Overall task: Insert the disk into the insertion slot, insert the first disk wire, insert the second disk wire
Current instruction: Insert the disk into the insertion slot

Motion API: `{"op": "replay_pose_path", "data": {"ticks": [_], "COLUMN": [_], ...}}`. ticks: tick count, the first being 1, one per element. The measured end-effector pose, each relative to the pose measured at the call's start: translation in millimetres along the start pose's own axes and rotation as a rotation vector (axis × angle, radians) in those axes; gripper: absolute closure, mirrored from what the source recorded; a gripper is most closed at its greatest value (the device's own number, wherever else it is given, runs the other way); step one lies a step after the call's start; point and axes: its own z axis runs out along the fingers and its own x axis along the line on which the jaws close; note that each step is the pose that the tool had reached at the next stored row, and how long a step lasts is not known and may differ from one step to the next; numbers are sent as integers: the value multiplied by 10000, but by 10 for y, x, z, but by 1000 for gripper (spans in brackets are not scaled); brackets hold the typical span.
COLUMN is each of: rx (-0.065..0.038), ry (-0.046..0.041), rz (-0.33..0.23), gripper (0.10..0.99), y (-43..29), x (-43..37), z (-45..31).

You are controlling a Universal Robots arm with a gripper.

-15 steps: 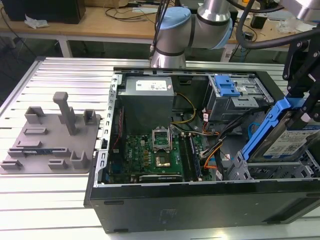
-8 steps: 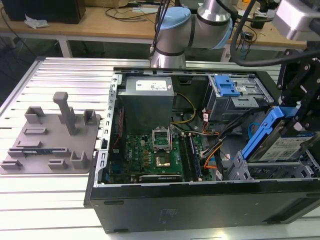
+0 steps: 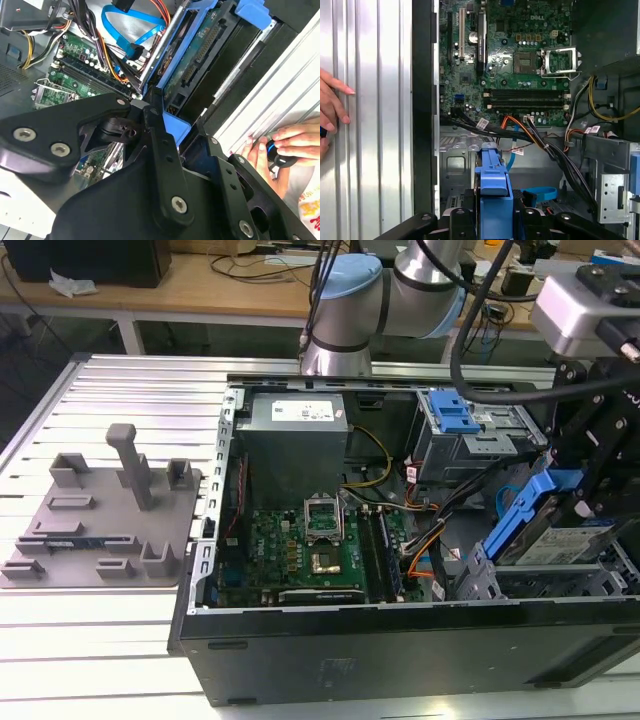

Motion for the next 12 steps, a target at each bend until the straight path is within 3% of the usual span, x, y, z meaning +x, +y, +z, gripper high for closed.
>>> {"op": "replay_pose_path", "data": {"ticks": [4,7,12], "rx": [-2,-2,-2], "ry": [2,2,1], "rz": [-1,0,-1], "gripper": [710,584,584], "y": [1,1,1], "x": [3,3,3], "z": [74,77,77]}}
